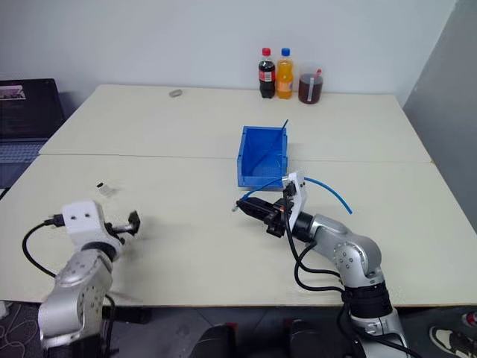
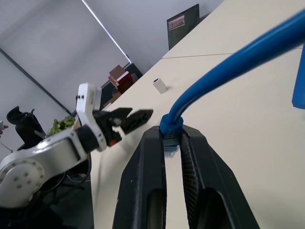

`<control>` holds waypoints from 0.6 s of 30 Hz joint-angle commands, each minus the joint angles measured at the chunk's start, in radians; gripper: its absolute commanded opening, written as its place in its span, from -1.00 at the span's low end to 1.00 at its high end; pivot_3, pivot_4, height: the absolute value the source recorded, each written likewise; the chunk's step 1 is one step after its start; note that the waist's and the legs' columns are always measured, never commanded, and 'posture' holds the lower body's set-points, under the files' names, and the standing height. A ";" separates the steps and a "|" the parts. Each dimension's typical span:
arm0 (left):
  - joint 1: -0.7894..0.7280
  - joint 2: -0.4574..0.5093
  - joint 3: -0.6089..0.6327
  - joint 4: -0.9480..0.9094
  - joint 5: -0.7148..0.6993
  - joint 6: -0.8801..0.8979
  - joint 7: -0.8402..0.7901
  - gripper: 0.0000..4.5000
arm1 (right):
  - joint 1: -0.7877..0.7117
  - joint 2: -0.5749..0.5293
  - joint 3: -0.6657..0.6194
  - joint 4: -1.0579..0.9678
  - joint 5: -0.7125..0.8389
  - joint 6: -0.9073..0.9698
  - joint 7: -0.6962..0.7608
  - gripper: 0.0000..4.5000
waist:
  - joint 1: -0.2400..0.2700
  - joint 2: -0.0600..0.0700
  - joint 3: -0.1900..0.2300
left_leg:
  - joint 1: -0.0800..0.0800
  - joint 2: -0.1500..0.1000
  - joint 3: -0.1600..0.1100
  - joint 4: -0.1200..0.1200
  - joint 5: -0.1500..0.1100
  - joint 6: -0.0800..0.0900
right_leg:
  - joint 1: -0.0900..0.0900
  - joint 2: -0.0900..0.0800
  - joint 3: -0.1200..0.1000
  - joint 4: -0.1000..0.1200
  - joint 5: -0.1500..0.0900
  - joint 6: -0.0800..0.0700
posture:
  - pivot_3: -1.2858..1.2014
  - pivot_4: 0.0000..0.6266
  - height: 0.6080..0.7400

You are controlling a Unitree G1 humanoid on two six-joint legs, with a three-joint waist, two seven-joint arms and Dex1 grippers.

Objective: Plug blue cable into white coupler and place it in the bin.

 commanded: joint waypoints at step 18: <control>-0.471 0.129 0.083 0.665 0.027 -0.134 0.111 1.00 | -0.033 0.001 -0.008 -0.040 0.003 -0.020 -0.003 -0.93 | 0.003 -0.002 0.000 | -0.002 0.000 0.000 -0.001 0.000 -0.001 | 0.000 -0.001 -0.002 -0.002 0.003 -0.004 | 0.03 -0.52 1.00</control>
